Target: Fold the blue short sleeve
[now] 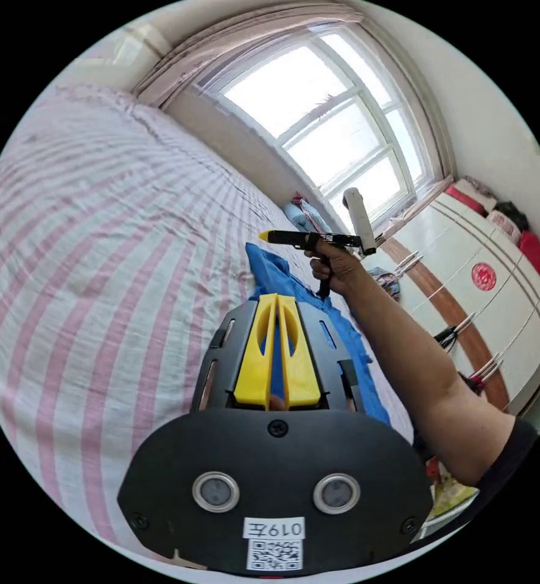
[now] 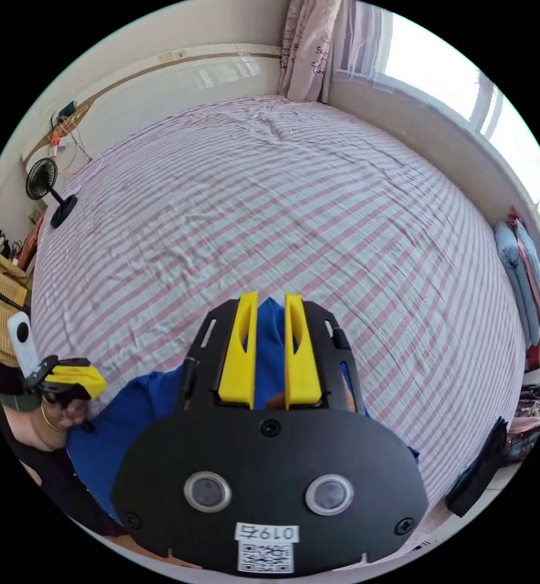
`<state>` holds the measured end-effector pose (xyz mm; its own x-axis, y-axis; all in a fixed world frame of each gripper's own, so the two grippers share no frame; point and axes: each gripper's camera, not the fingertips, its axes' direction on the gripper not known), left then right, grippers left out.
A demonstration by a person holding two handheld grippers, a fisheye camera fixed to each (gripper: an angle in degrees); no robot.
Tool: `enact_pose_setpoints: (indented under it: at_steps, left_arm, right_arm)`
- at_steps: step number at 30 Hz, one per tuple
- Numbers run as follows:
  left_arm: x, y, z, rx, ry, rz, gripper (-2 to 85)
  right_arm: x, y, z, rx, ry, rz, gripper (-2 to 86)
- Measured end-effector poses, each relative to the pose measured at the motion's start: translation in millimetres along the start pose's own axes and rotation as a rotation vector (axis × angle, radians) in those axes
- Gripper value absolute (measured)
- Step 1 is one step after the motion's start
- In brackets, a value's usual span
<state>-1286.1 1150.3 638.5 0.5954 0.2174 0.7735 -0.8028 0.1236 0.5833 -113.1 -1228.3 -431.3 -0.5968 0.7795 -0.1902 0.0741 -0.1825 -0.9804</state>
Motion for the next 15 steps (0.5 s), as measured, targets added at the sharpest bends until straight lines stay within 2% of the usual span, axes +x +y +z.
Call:
enact_pose_setpoints:
  at_steps: [2,6,9,11,15]
  left_arm:
    - [53.6,-5.4,18.1,-0.047,-0.044,0.123,1.4]
    - [125.9,-19.4,47.1,-0.215,-0.061,0.221,2.7]
    - [199.3,-31.4,41.4,-0.216,-0.242,0.396,5.3]
    - [248.6,-28.4,60.8,-0.235,-0.471,0.564,6.7]
    - [289.9,-18.7,132.1,-0.32,-0.55,0.733,7.7]
  right_arm:
    - [-8.4,7.0,-4.9,-0.005,0.03,-0.036,4.3]
    - [-18.7,34.2,-21.3,0.052,0.029,-0.023,0.3]
    - [-17.8,54.3,-34.1,0.094,0.017,-0.012,-0.2]
    - [-13.5,61.3,-38.7,0.086,0.022,-0.004,-0.4]
    - [-3.9,66.2,-48.6,0.087,0.026,0.029,-0.8]
